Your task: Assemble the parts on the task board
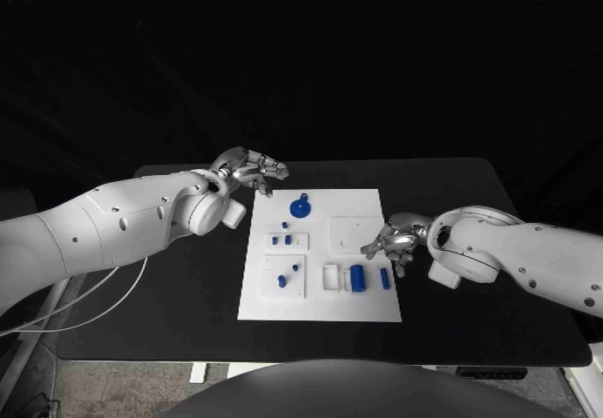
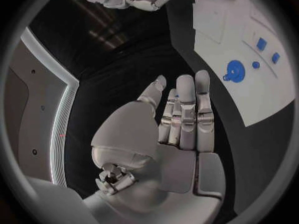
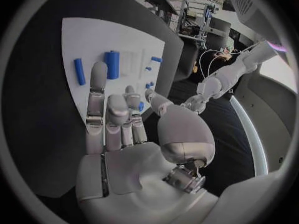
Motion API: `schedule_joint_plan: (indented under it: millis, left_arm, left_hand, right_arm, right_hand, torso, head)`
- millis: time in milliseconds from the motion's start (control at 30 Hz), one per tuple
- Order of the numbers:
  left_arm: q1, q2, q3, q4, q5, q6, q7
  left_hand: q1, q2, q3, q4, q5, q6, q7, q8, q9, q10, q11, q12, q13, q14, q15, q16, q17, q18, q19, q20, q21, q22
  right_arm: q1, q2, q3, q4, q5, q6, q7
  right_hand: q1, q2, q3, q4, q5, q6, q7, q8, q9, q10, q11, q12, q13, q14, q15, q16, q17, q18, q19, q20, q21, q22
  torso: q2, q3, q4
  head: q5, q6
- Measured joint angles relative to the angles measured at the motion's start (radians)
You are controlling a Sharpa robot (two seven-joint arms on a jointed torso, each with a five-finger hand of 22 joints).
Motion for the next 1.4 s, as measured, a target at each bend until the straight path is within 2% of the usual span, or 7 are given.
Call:
schedule_joint_plan:
  millis: [233,400,733,1000,1167,1367,1400]
  left_arm:
    - [-0.007,-0.002,0.000,0.001,0.000,0.004,0.000]
    - [-0.009,-0.003,0.000,0.002,0.001,0.006,0.001]
    - [-0.010,-0.003,0.000,0.003,0.001,0.010,0.001]
    - [-0.010,-0.003,0.000,0.004,0.002,0.015,0.001]
    - [-0.010,-0.003,0.000,0.004,0.002,0.017,0.000]
    - [-0.010,-0.003,0.000,0.006,0.002,0.019,0.000]
    - [-0.010,-0.003,0.000,0.006,0.002,0.019,0.000]
  left_hand:
    - [0.000,0.000,0.002,0.002,0.000,0.000,0.000,0.000,0.000,-0.004,0.004,0.000,0.000,0.000,0.000,0.000,0.000,0.000,0.000,0.000,0.000,0.000]
    - [0.000,0.000,0.002,0.002,0.000,0.000,0.000,0.000,0.000,-0.004,0.004,0.000,0.000,0.000,0.000,0.000,0.000,0.000,0.000,0.000,0.000,0.000]
    - [0.000,0.000,0.002,0.002,0.000,0.000,0.000,0.000,0.000,-0.004,0.004,0.000,0.000,0.000,0.000,0.000,0.000,0.000,0.000,0.000,0.000,0.000]
    - [0.000,0.000,-0.001,0.006,0.000,-0.006,0.001,0.000,0.000,-0.004,0.004,0.000,0.000,0.000,0.000,0.000,0.000,0.000,0.000,0.000,0.000,0.000]
    - [0.000,0.000,-0.001,0.006,0.000,-0.006,0.001,0.000,0.000,-0.004,0.004,0.000,0.000,0.000,0.000,0.000,0.000,0.000,0.000,0.000,0.000,0.000]
    - [0.000,0.000,-0.001,0.006,0.000,-0.006,0.001,0.000,0.000,-0.004,0.004,0.000,0.000,0.000,0.000,0.000,0.000,0.000,0.000,0.000,0.000,0.000]
    - [0.000,0.000,-0.001,0.006,0.000,-0.006,0.001,0.000,0.000,-0.004,0.004,0.000,0.000,0.000,0.000,0.000,0.000,0.000,0.000,0.000,0.000,0.000]
  right_arm:
    - [-0.005,0.008,-0.008,-0.002,0.032,0.040,-0.136]
    - [-0.012,0.022,-0.014,-0.017,0.033,0.048,-0.185]
    - [-0.020,0.059,-0.018,-0.041,0.027,0.032,-0.219]
    - [-0.025,0.091,-0.025,-0.069,0.025,0.013,-0.228]
    - [-0.035,0.111,-0.030,-0.092,0.025,0.001,-0.231]
    - [-0.047,0.134,-0.032,-0.121,0.025,-0.010,-0.234]
    - [-0.048,0.137,-0.032,-0.124,0.026,-0.011,-0.235]
  right_hand:
    - [-0.028,-0.028,-0.025,0.017,0.000,0.000,0.000,0.000,-0.001,0.007,0.000,0.000,0.013,0.000,0.000,0.000,0.008,0.000,0.000,0.000,0.000,0.000]
    - [-0.029,-0.029,-0.031,0.030,0.000,-0.002,0.002,0.000,-0.007,0.007,0.000,-0.006,0.023,0.003,-0.003,0.000,0.014,0.000,0.000,0.000,0.000,0.000]
    - [-0.018,-0.090,-0.003,0.099,0.000,-0.026,0.008,0.000,-0.029,0.018,0.004,-0.032,0.040,0.007,0.000,-0.006,0.026,0.000,0.000,0.000,0.000,0.000]
    - [-0.008,-0.101,-0.006,0.096,0.000,-0.030,0.012,0.000,-0.035,0.018,0.004,-0.037,0.042,0.007,0.000,-0.010,0.026,0.000,0.000,0.000,0.000,0.000]
    - [0.018,-0.121,-0.012,0.081,0.000,-0.082,0.024,0.000,-0.054,0.014,0.008,-0.037,0.042,0.011,0.004,-0.014,0.029,0.000,0.000,0.000,0.000,0.000]
    - [0.049,-0.099,-0.061,0.063,0.000,-0.113,0.038,0.000,-0.063,0.016,0.013,-0.027,0.053,0.014,0.007,-0.006,0.040,0.001,-0.004,0.004,0.006,0.002]
    - [0.051,-0.097,-0.069,0.058,0.000,-0.113,0.038,0.000,-0.063,0.016,0.013,-0.023,0.055,0.014,0.007,-0.001,0.041,0.015,-0.007,0.007,0.010,0.004]
  torso:
    - [-0.001,0.0006,-0.0006]
    - [-0.001,-0.0012,0.0009]
    - [0.001,-0.0032,0.0030]
    - [0.002,-0.0026,0.0016]
    - [0.003,-0.0013,0.0016]
    - [0.003,-0.0012,0.0011]
    - [0.003,-0.0013,0.0010]
  head:
    - [-0.009,0.000]
    - [-0.010,0.000]
    - [-0.004,0.000]
    - [-0.001,0.000]
    - [-0.001,0.000]
    - [-0.003,0.000]
    - [-0.003,0.000]
